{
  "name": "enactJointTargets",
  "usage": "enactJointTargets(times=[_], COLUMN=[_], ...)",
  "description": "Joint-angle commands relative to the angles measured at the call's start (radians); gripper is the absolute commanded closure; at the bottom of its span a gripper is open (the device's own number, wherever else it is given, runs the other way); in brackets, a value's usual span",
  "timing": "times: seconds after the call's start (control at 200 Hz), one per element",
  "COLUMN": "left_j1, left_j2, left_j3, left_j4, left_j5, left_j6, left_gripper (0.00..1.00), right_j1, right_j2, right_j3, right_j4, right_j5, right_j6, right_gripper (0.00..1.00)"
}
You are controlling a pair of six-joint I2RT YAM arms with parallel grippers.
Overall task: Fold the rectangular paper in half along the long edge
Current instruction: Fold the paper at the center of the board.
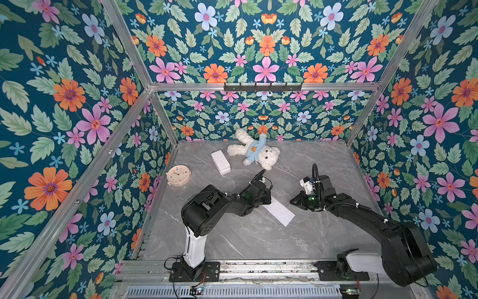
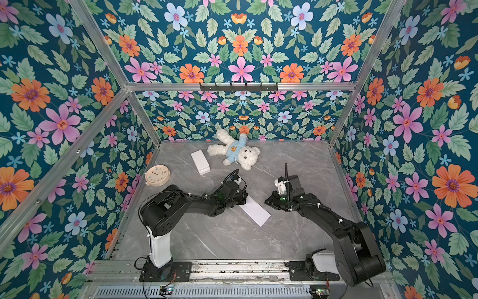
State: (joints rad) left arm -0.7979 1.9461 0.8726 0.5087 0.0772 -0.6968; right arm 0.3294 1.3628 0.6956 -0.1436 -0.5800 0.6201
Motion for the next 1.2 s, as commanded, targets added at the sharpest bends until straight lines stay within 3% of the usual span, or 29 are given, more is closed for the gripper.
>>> enactJointTargets(times=[0.0,0.115,0.235,0.485,0.78,1.195], left_j1=[0.004,0.004,0.005,0.005,0.005,0.012], left_j2=[0.013,0.003,-0.005,0.004,-0.005,-0.007], left_j3=[-0.006,-0.010,-0.014,-0.006,-0.016,-0.020], left_j4=[-0.109,-0.109,-0.111,-0.102,-0.096,-0.095], left_j5=[-0.020,-0.024,-0.031,-0.027,-0.037,-0.044], left_j6=[0.021,0.028,0.037,0.034,0.035,0.036], left_gripper=[1.00,1.00,1.00,1.00,1.00,1.00], right_j1=[0.024,0.026,0.024,0.023,-0.013,-0.095], right_j2=[0.111,0.264,0.399,0.489,0.460,0.210], right_j3=[0.080,0.141,0.218,0.227,0.100,-0.132], right_j4=[0.070,0.196,0.167,0.128,0.136,0.030], right_j5=[-0.057,-0.139,-0.158,-0.201,-0.190,-0.082], right_j6=[-0.002,0.044,0.029,-0.004,0.007,0.020], right_gripper=[0.97,0.97,0.97,0.96,0.97,1.00])
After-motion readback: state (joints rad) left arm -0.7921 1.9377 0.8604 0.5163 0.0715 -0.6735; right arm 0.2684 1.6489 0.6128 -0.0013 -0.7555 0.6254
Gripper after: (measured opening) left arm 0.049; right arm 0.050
